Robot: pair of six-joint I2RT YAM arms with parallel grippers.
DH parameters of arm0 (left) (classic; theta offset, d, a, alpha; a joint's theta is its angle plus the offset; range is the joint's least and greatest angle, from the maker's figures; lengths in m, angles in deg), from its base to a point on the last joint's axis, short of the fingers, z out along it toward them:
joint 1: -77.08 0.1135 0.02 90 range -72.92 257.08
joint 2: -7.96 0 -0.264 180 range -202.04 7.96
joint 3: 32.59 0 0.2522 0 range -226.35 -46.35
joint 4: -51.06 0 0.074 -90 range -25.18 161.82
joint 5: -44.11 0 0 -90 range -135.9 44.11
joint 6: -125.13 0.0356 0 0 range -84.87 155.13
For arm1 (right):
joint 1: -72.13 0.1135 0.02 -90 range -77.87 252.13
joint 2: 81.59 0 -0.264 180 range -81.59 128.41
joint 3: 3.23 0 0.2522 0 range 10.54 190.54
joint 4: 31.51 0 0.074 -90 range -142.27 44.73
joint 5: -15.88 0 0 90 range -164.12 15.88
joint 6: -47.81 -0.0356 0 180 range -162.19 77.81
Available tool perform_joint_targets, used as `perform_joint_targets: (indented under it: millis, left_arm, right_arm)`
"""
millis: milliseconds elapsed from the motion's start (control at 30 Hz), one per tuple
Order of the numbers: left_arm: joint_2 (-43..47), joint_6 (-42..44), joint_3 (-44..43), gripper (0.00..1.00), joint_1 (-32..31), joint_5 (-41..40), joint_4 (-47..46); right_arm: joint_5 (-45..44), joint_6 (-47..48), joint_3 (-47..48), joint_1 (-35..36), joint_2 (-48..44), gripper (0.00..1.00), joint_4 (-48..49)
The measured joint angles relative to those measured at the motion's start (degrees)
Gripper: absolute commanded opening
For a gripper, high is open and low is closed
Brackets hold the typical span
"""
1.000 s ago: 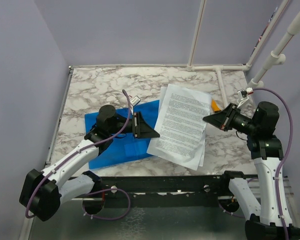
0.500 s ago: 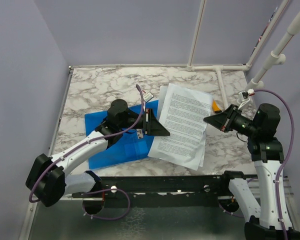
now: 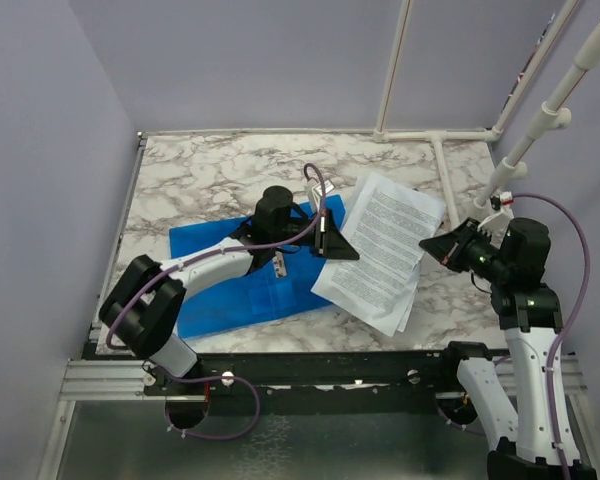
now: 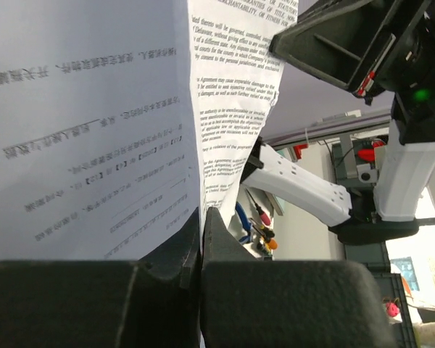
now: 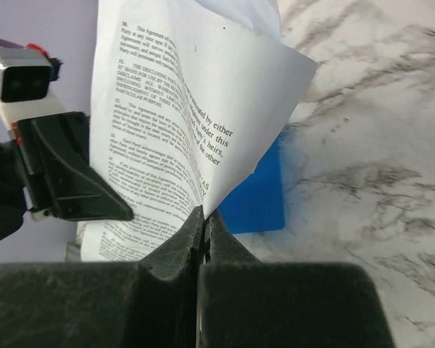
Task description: Put the files into the folder
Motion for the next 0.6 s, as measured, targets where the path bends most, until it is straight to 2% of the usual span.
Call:
perform_joint_targets:
  millis: [433,500,600]
  left_arm:
    - [-18.9,-1.1,-12.5,0.00,-3.4,-2.2,-4.4]
    - [-21.5,-1.8,-14.1,0.00,-3.7,-2.3,-5.2]
    - [-25.0,-3.3,-15.8,0.00,-4.1,-2.9,-6.4]
  right_arm:
    - [-23.4,-3.2,-11.2,0.0,1.4,0.01,-1.0]
    - [-26.5,-4.4,-11.7,0.0,2.4,0.12,-0.9]
    - [-31.4,-6.3,-12.2,0.0,4.1,0.40,-0.4]
